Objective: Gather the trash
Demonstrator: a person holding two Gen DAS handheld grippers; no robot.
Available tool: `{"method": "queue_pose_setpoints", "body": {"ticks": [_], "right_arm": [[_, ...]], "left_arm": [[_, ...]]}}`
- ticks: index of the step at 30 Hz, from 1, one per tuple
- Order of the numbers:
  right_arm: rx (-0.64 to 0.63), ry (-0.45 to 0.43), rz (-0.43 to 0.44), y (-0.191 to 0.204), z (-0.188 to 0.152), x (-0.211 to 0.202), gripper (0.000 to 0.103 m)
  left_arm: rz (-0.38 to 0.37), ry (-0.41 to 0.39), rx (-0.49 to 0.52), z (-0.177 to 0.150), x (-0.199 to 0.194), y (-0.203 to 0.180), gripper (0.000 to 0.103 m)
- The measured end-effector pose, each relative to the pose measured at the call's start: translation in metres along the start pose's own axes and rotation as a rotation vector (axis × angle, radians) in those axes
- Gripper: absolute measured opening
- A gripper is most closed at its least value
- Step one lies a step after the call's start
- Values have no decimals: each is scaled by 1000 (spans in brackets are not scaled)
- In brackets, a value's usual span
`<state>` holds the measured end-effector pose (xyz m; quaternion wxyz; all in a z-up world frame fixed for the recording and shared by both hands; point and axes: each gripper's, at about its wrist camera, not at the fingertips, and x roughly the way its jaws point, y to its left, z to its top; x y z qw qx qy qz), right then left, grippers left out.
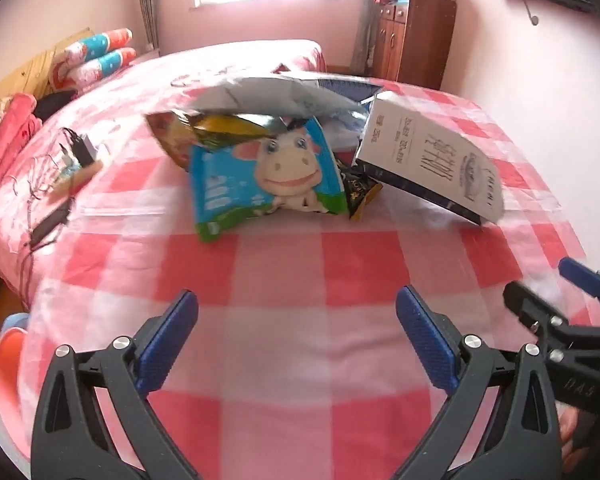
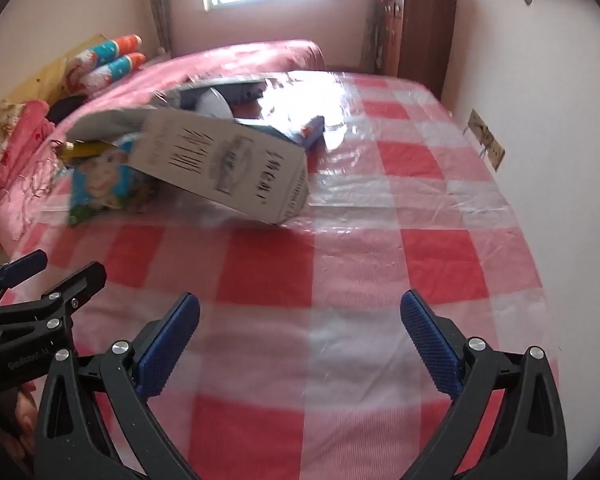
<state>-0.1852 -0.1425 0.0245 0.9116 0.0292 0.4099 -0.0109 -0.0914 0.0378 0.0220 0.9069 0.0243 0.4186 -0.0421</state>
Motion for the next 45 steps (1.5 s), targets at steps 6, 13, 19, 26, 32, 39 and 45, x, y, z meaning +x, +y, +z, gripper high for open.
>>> {"method": "queue_pose_setpoints", "body": {"ticks": [6,13,19,26,32,39,45], "right_arm": [[-13,-96,18,15,-8,-48,99],[-19,-222,4,32,-14,-105,99],[-18,-303,-25,42,-14,-146,99],[-20,-311,-41,45,-17,-164,99],[-48,-311,-38,50,-22,-171,99],[-87,-310,-5,53,-25,-171,99],[-130,-298,31,56,-26,-166,99]], "left_arm": [[33,-67,17,-18,-44,16,99],[79,-142,-2,-21,-85,40,99],[66,-202,-37,-23,-115,55,99],[55,-245,-41,-27,-136,62,99],[46,-266,-60,-29,-145,68,99],[53,-273,-81,-32,-147,75,99],[69,-256,-78,-30,-144,75,99]]}}
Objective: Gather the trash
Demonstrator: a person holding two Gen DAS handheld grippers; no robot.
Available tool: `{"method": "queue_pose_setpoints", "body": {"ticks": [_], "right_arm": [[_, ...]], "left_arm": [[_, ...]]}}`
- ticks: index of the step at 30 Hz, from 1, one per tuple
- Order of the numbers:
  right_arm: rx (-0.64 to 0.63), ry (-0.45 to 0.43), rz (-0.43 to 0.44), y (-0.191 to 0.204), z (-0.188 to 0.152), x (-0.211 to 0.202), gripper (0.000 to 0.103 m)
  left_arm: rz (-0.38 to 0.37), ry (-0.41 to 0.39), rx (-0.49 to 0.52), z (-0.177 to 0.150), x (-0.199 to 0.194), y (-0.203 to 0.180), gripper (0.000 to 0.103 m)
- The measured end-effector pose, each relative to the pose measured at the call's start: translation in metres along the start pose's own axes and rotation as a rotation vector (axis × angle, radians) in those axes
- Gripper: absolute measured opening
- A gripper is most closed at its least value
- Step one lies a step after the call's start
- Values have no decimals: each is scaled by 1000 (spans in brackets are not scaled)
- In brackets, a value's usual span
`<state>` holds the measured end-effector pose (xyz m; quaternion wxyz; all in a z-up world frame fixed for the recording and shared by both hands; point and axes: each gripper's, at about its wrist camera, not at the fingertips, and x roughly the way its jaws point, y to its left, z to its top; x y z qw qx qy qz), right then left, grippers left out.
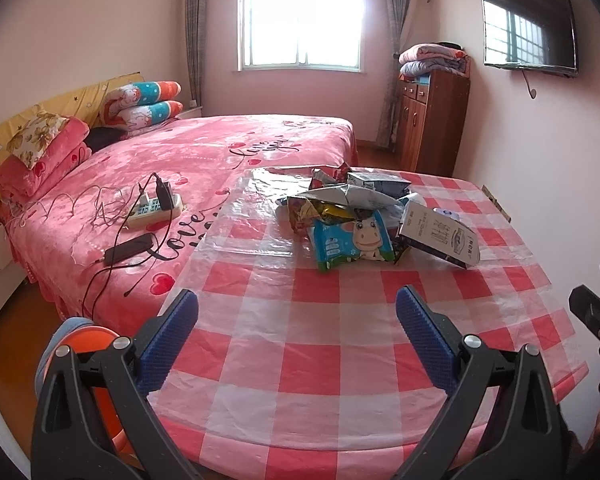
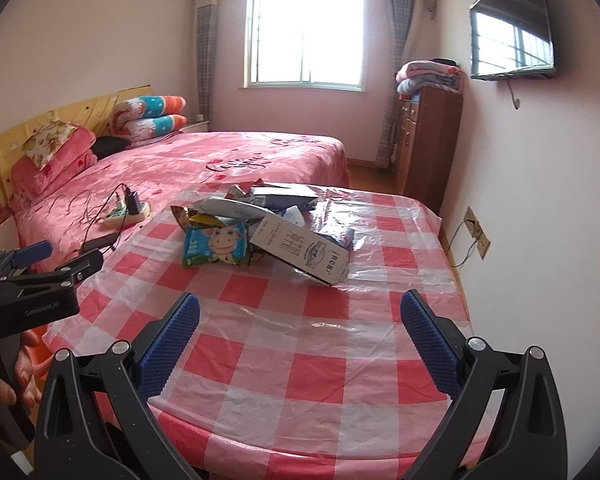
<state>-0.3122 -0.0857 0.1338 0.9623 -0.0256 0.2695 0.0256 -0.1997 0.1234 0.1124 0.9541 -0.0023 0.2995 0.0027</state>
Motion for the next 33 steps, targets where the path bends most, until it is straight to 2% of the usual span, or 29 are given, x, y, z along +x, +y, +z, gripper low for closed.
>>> {"method": "queue_pose_setpoints", "body": {"ticks": [7,19,27,33], "right_arm": [[-36,24,48,0,0,15,99],[4,90,80,-23,1,62,99],[1,138,106,-31,-1,93,99],[-5,160,133,-41,5,117,99]], "left_arm": [[29,52,-4,0,16,0,99],[40,127,6,-5,55,-2,99],[12,150,24,-2,79,-14,99],[-78,142,11,6,93,-22,99]]}}
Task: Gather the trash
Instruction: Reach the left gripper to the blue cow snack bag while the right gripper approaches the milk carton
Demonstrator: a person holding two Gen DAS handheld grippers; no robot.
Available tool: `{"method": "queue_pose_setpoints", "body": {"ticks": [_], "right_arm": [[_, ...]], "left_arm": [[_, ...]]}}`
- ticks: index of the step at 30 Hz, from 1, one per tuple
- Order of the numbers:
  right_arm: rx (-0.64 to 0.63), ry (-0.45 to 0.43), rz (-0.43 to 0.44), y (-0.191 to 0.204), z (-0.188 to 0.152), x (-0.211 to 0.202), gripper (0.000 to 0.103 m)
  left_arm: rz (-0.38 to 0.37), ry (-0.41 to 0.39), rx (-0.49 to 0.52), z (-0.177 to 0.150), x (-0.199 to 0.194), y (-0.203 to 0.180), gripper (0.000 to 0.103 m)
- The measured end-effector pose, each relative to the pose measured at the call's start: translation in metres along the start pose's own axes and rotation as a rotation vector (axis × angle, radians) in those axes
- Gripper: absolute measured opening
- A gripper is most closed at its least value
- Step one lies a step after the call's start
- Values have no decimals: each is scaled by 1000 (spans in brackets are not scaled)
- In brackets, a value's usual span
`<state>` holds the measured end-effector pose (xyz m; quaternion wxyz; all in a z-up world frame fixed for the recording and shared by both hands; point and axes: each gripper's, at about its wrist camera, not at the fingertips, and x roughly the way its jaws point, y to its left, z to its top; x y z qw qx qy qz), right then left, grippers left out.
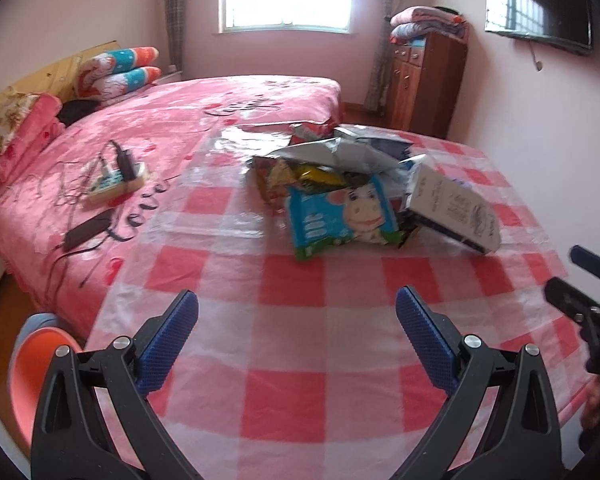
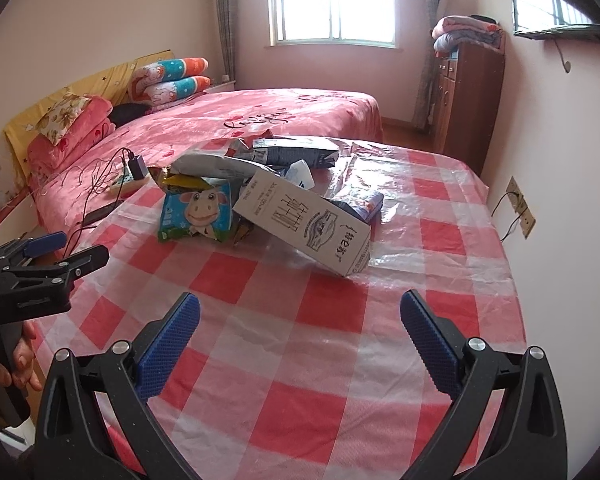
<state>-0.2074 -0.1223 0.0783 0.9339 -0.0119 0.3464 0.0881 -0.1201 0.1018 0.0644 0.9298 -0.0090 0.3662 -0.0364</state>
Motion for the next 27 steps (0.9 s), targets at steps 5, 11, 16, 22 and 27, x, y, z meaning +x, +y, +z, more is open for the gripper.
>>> {"method": "queue_pose_setpoints", "body": {"ticks": [5,11,16,22,27], "right_arm": [[-30,0,18,-9,13,17,98],[-111,-15,15,-10,32,33,97],[-144,-16,23,-7,43,47,88],[-177,-4,29,-1,49,66,85],[-224,-12,4,3,56,75,85]], "left_arm": [[-63,3,-4,10,18,-10,99],[-160,81,-107,21,55,-10,99],[-260,144,-301,24,78,1,99],[-331,195,-443,26,95,12,99],[-407,204,-574,28,105,16,99]]}}
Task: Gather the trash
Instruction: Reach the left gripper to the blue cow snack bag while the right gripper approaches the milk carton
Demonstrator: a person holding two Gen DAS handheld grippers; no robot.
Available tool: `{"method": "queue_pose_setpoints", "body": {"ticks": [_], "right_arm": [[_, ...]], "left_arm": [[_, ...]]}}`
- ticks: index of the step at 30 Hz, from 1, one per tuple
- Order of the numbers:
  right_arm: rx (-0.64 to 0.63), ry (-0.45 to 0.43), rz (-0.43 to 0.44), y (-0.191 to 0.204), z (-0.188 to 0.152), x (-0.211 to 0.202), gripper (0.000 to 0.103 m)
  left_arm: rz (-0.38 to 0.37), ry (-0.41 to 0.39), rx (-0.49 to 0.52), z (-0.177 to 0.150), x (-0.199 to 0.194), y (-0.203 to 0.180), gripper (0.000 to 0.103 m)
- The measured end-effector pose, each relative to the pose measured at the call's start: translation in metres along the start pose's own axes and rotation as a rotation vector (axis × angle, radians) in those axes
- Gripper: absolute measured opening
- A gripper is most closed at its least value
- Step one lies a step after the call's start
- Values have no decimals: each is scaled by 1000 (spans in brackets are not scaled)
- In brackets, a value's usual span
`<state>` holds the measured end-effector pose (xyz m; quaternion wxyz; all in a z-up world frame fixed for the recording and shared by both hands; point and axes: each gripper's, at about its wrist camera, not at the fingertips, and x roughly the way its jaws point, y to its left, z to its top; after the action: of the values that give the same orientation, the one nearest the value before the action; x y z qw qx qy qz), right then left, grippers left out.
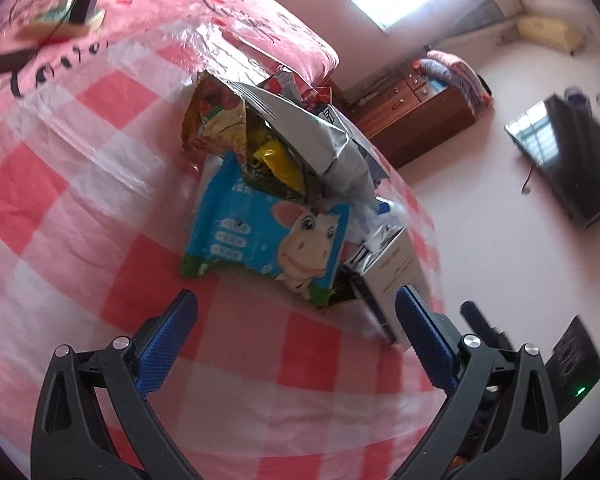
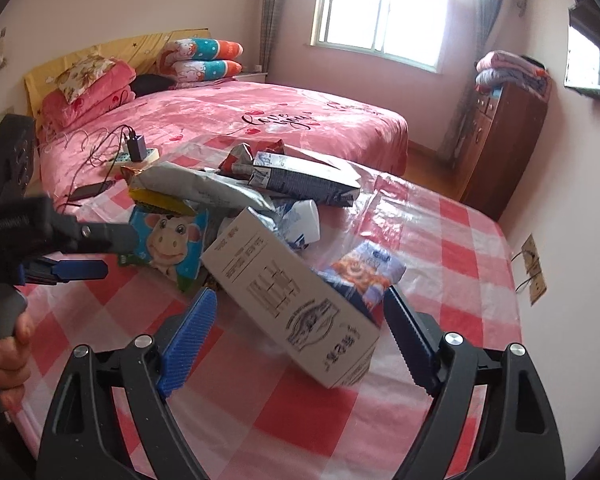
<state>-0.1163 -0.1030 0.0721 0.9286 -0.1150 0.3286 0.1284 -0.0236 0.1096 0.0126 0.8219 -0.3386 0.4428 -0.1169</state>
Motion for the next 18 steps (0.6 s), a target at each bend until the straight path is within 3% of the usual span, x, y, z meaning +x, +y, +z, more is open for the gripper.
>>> {"method": "queue_pose_setpoints", "body": {"ticks": [8,10,18], "right_arm": [[-35,65,43,-3,2,23,85],[-27,75,51,-5,2,29,89],[-45,123,88,0,-4,44,90]], "left_arm": [[-11,31,-138,11,24,10,96],[-18,30,-159,18,30,14,96],[61,-1,-141,37,42,3,95]]}}
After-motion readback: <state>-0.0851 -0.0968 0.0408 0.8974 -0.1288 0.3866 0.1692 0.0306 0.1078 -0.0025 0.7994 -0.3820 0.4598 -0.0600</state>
